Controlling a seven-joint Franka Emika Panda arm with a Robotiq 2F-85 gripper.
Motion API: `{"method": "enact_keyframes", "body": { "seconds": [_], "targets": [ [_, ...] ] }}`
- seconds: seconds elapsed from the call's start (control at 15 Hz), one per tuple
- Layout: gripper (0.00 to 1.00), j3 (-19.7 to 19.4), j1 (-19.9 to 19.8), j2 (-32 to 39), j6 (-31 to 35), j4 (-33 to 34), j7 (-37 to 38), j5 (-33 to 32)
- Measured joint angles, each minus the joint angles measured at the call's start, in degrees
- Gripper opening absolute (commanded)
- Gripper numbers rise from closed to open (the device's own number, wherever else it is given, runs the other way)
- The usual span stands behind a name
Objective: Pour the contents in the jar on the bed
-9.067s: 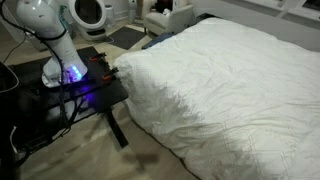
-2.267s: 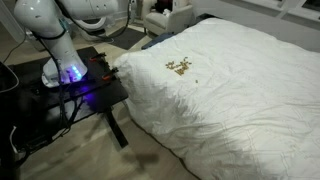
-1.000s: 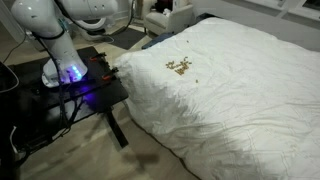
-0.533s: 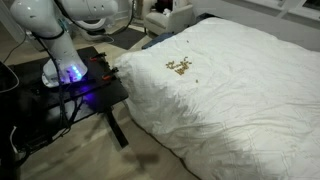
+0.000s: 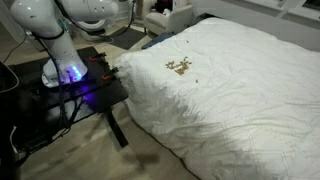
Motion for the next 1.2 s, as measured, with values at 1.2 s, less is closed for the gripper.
{"method": "enact_keyframes", "body": {
  "seconds": [1.2],
  "targets": [
    [0.45,-0.31,0.95,0.08,-0.05,-1.34,-6.89,3.81]
  ]
}}
